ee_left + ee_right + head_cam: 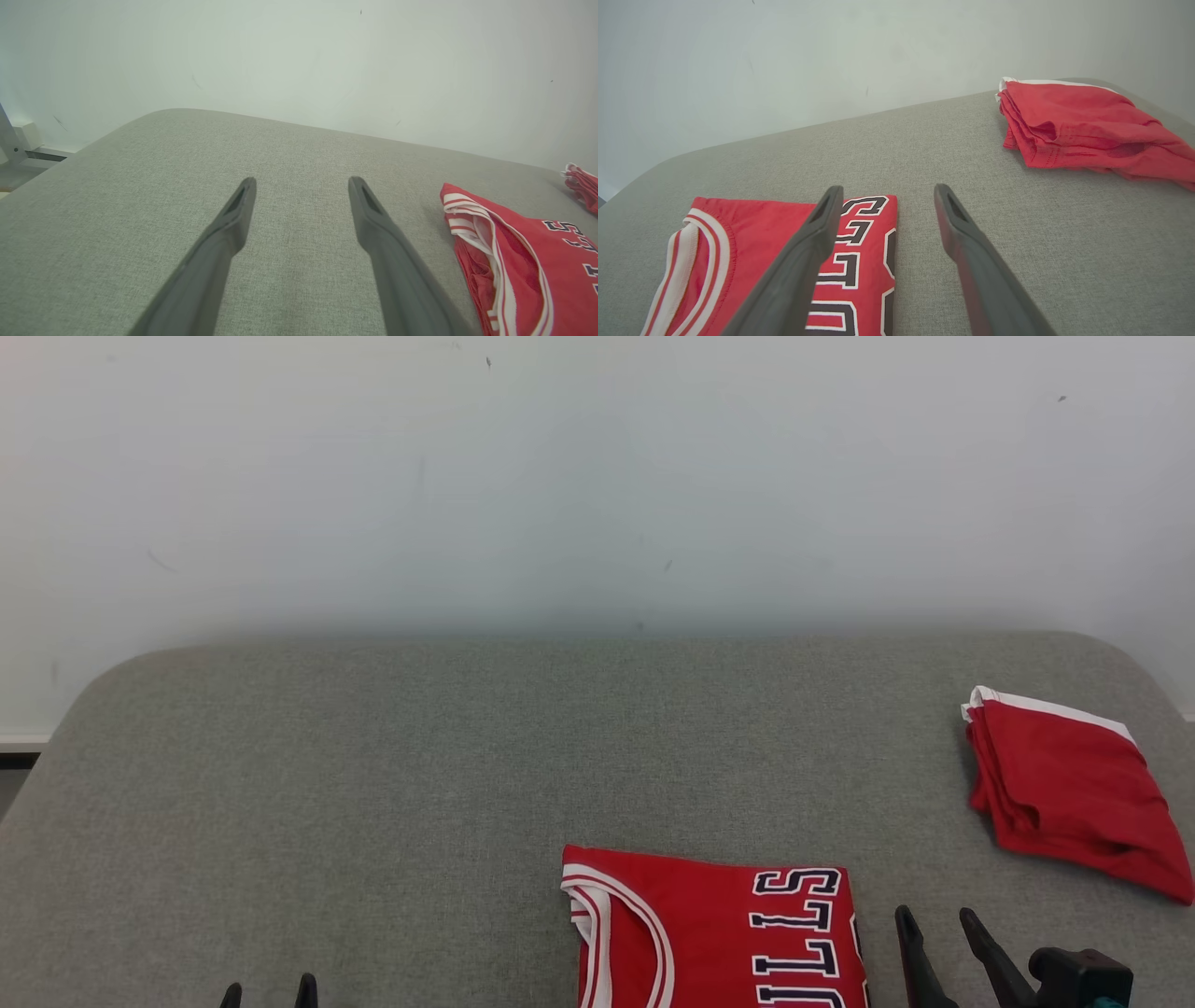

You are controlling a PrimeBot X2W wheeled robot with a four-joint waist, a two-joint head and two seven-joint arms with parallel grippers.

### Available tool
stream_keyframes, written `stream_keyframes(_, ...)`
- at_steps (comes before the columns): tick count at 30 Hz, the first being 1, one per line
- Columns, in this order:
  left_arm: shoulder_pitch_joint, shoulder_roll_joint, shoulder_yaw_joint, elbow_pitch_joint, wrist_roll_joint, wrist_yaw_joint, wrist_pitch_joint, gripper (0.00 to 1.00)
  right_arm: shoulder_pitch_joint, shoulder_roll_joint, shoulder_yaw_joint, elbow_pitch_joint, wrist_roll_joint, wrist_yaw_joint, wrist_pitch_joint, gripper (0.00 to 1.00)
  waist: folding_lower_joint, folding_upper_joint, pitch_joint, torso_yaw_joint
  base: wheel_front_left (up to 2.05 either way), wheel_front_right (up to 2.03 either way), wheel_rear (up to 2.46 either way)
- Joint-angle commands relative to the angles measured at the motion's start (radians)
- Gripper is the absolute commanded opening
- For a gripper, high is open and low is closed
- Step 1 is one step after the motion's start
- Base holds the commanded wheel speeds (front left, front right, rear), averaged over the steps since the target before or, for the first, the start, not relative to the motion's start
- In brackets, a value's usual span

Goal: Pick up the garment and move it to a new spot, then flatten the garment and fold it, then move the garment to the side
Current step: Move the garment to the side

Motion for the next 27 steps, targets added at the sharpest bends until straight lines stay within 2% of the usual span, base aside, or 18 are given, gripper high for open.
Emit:
stream_keyframes(1, 0.003, -0.002, -0.002, 0.005, 0.013, -0.003, -0.003, 1.00, -0.012, -0.005, 0.003, -0.004, 0.003, 0.001, 0.003, 1.00, 0.0001, 0.0000, 0.003, 0.001, 0.00, 0.00, 0.00)
stream_keyframes(8, -0.005, -0.007, -0.004, 0.010, 0.015, -0.008, -0.003, 1.00, -0.014, -0.012, 0.007, -0.005, -0.002, 0.001, 0.019, 1.00, 0.0001, 0.0000, 0.011, 0.004, 0.00, 0.00, 0.00)
stream_keyframes(11, -0.007, -0.009, -0.004, 0.012, 0.013, -0.015, -0.003, 1.00, -0.019, -0.008, -0.005, -0.010, -0.016, 0.001, 0.063, 1.00, 0.0001, 0.0000, 0.014, 0.005, 0.00, 0.00, 0.00)
stream_keyframes(14, -0.011, -0.011, -0.005, 0.013, 0.015, -0.016, -0.003, 1.00, -0.029, 0.001, -0.039, -0.022, -0.032, 0.001, 0.153, 1.00, 0.0001, 0.0000, 0.020, 0.008, 0.00, 0.00, 0.00)
stream_keyframes(21, -0.027, -0.017, -0.011, 0.016, 0.017, -0.025, -0.003, 1.00, -0.072, 0.027, -0.102, -0.050, -0.094, 0.001, 0.500, 1.00, 0.0001, 0.0000, 0.043, 0.026, 0.00, 0.00, 0.00)
stream_keyframes(27, -0.035, -0.020, -0.019, 0.024, 0.019, -0.033, -0.003, 1.00, -0.106, 0.036, -0.117, -0.045, -0.125, 0.001, 0.592, 1.00, 0.0001, 0.0000, 0.062, 0.053, 0.00, 0.00, 0.00)
